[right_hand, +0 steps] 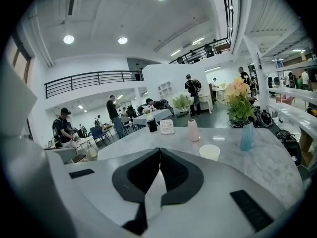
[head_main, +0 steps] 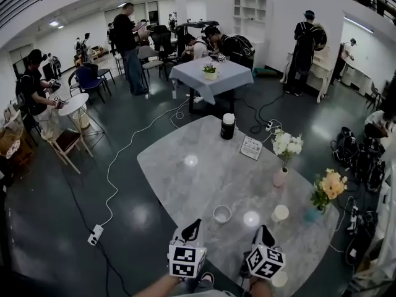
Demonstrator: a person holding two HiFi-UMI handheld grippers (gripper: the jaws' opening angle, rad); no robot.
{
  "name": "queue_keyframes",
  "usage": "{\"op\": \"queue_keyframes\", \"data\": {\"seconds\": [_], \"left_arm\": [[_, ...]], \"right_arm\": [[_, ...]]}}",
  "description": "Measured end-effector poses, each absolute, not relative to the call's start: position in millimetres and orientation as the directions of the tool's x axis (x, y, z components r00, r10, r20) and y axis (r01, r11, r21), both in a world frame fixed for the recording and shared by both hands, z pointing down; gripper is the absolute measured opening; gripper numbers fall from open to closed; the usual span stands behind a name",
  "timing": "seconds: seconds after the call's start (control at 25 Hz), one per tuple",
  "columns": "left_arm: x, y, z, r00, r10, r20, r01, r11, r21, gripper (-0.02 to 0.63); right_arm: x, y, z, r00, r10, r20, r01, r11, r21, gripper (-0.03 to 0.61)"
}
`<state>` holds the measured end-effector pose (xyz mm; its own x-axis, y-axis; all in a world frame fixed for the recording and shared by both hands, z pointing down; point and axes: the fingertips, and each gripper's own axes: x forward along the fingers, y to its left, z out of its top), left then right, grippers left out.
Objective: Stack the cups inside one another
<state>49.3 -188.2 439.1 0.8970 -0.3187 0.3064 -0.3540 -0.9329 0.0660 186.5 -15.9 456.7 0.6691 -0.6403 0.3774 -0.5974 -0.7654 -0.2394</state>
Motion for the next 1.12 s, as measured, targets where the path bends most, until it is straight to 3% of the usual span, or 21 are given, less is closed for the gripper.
{"op": "queue_keyframes", "data": {"seconds": [0.32,0.64,1.12], "left_arm": [[81,-184,441,0.924,-0.213,0.318,-0.250,-0.965,0.080,-0.003],[120,-172,443,0.950,-0.005,0.311,-0.032,-0.996,0.084,-0.003],[154,-139,469,0.911,0.203,0.358,0.160,-0.976,0.145,-0.003]], "right_arm": [[199,-5,454,0.724,-0.570,0.389,-0.521,-0.821,-0.232,0.007],[190,7,462,0.806,-0.435,0.402,-0.368,-0.900,-0.235,0.008],[195,31,469,0.866,-0.308,0.394,-0.233,-0.946,-0.226,0.006]]}}
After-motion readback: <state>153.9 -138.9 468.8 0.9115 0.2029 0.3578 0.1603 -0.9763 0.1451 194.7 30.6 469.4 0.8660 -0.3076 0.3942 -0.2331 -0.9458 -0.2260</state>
